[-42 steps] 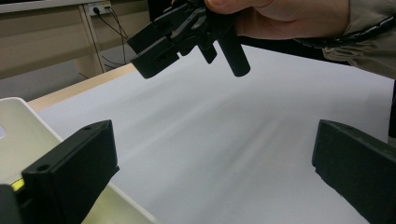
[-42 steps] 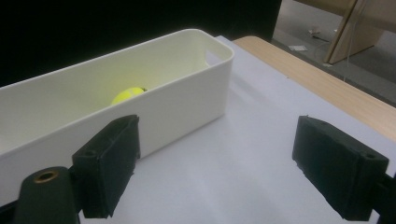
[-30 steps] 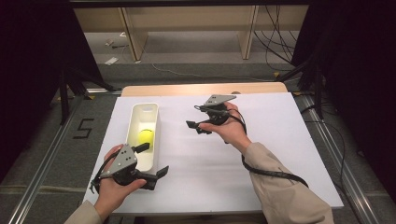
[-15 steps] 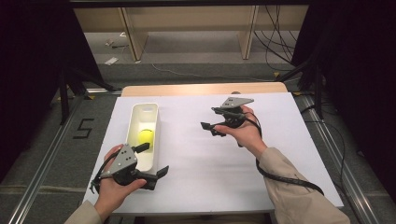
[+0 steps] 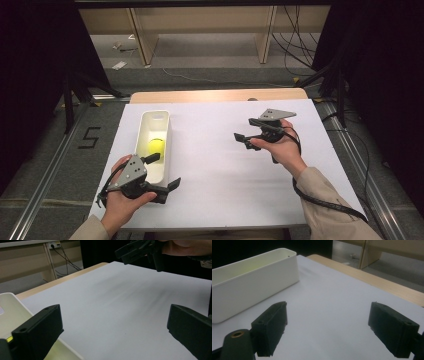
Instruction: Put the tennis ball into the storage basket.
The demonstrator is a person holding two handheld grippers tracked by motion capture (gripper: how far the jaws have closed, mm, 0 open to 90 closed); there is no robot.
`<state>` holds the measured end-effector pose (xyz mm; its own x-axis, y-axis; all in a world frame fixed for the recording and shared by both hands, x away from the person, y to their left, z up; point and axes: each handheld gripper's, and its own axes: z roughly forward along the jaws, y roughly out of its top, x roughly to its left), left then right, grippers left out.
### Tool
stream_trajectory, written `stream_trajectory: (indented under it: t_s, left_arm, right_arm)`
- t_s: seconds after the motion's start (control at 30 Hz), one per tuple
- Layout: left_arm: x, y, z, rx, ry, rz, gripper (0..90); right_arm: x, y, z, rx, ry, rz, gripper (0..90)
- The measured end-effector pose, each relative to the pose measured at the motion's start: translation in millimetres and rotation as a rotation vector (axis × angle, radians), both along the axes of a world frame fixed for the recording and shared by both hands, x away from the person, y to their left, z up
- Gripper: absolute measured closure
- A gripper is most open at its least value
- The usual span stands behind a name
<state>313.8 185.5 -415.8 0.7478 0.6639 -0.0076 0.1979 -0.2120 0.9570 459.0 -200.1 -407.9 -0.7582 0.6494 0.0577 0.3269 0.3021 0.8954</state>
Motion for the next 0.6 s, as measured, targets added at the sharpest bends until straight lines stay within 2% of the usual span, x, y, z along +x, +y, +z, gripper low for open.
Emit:
stream_trajectory:
  t_s: [0.6]
  left_arm:
    - [-0.3, -0.6, 0.5, -0.002, -0.003, 0.003, 0.0]
  right_arm:
    - [-24.2, -57.5, -5.7, 0.026, -0.005, -0.098, 16.6]
